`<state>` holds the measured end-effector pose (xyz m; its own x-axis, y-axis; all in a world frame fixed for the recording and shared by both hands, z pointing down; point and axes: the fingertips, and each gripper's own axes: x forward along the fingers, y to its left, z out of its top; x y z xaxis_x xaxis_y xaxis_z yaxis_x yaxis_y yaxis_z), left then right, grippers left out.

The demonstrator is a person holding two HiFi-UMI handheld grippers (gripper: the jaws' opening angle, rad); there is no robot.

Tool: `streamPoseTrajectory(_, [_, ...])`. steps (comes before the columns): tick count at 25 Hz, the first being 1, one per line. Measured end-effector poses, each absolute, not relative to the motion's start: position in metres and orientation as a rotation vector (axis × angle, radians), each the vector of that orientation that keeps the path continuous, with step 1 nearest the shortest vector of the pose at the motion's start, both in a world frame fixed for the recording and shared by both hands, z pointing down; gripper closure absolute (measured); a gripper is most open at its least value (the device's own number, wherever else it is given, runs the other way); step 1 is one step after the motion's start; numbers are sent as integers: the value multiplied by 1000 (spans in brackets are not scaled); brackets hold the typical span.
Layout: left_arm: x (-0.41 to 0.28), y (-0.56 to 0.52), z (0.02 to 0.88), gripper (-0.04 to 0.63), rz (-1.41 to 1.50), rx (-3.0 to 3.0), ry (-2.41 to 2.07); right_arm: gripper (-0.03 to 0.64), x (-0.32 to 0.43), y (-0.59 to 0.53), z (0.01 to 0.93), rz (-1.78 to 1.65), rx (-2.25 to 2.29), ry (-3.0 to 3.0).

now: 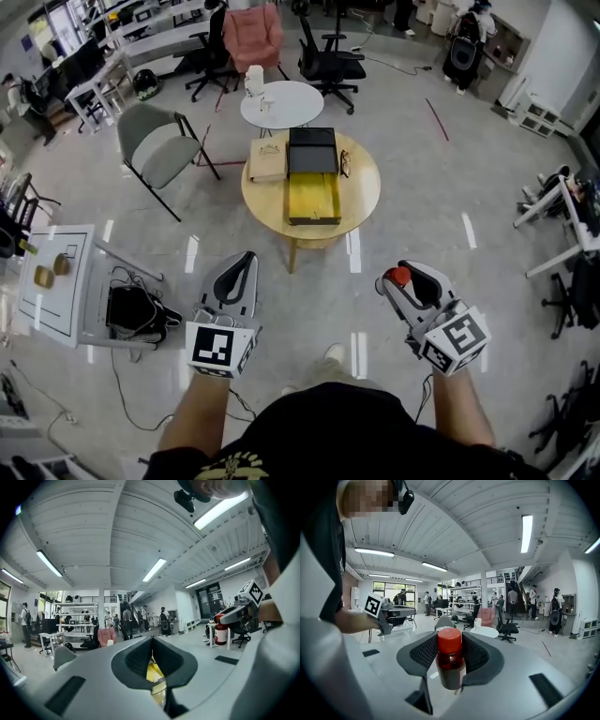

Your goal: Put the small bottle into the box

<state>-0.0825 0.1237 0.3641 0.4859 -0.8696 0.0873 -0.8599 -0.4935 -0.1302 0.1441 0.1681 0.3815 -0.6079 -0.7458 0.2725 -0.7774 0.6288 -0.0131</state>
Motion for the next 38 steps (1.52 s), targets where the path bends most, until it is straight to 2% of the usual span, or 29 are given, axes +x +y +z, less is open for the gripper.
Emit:
streamPoseTrajectory(19, [-17, 51, 341, 577, -213, -2588, 1676, 451, 229, 87, 373, 184, 1132, -2706])
streamPoseTrajectory(38, [-20, 63, 353, 577, -285, -2582, 1714, 451, 220, 96, 392, 251, 1085, -2733])
